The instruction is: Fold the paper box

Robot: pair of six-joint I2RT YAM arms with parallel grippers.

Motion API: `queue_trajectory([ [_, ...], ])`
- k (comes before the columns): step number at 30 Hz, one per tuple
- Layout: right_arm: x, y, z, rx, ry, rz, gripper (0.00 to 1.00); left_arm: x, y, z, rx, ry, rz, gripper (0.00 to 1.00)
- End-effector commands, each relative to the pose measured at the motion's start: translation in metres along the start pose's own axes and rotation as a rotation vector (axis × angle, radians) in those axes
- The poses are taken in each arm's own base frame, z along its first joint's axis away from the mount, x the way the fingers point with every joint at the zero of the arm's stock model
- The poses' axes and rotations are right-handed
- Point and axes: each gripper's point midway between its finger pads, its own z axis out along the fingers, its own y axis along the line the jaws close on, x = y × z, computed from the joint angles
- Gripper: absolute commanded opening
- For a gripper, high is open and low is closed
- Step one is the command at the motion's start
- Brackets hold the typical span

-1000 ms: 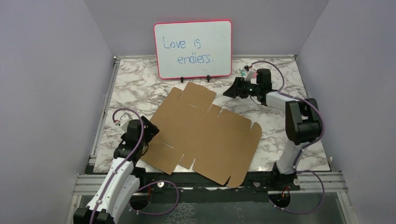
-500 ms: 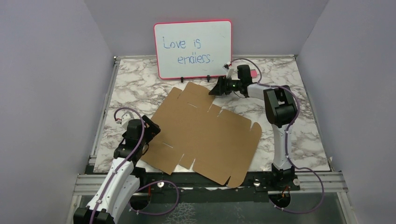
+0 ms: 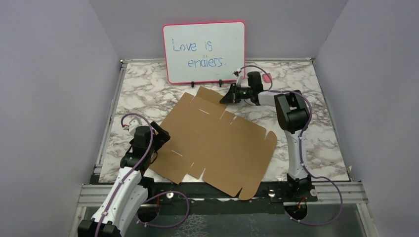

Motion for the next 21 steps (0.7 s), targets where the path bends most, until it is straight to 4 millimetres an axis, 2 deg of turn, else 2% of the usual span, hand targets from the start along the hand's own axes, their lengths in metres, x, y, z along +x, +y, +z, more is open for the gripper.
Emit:
queue_trajectory([
  [1,-0.023,0.022,-0.022,-0.046,-0.076,-0.017,0.06,-0.011,-0.017,-0.005,0.061,-0.024,0.017,0.99],
  [5,-0.045,0.029,-0.049,-0.003,-0.158,-0.032,0.05,-0.022,-0.023,-0.009,0.071,-0.05,0.026,0.99],
  [11,-0.064,0.036,-0.1,0.094,-0.272,-0.027,0.01,-0.042,-0.036,-0.015,0.085,-0.097,0.04,0.99],
  [15,-0.064,0.04,-0.134,0.178,-0.352,-0.008,0.01,-0.051,-0.04,-0.016,0.084,-0.117,0.045,0.99],
  [21,-0.057,0.043,-0.178,0.348,-0.477,0.064,0.01,-0.043,-0.054,-0.005,0.136,-0.061,0.057,0.99],
])
